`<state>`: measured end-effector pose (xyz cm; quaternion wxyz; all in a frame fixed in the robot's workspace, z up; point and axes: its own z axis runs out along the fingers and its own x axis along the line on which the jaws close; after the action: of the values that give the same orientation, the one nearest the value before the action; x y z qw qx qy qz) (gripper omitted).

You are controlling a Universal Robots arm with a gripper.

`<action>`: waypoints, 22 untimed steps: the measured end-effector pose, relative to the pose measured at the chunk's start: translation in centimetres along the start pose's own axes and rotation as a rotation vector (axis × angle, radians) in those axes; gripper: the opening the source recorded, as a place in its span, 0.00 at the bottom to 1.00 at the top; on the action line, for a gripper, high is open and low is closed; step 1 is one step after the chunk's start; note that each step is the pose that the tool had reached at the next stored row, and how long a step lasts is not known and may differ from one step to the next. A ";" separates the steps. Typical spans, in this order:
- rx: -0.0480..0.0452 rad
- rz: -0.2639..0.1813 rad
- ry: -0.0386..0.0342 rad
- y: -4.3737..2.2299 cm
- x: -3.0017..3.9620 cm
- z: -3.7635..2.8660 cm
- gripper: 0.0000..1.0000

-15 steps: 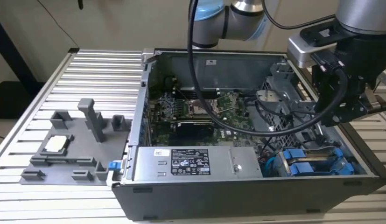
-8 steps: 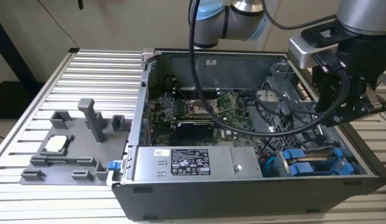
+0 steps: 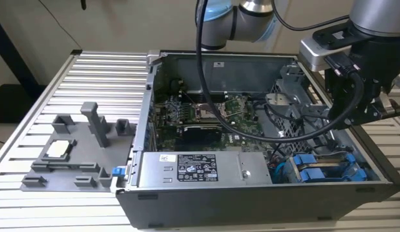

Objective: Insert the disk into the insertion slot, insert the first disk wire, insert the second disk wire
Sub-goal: 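Insert the first disk wire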

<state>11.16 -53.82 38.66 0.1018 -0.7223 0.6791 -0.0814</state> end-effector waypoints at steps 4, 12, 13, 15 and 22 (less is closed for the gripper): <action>0.0000 0.000 0.0000 0.00 0.02 0.00 0.20; -0.0197 -0.002 0.0075 -0.31 0.06 0.14 0.19; -0.0315 -0.002 0.0088 -0.50 0.07 0.20 0.19; -0.0588 -0.002 0.0106 -0.96 0.10 0.34 0.19; -0.1596 -0.001 0.0146 -2.63 0.21 0.82 0.19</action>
<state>13.92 -53.86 38.54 0.0389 -0.7280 0.6838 -0.0323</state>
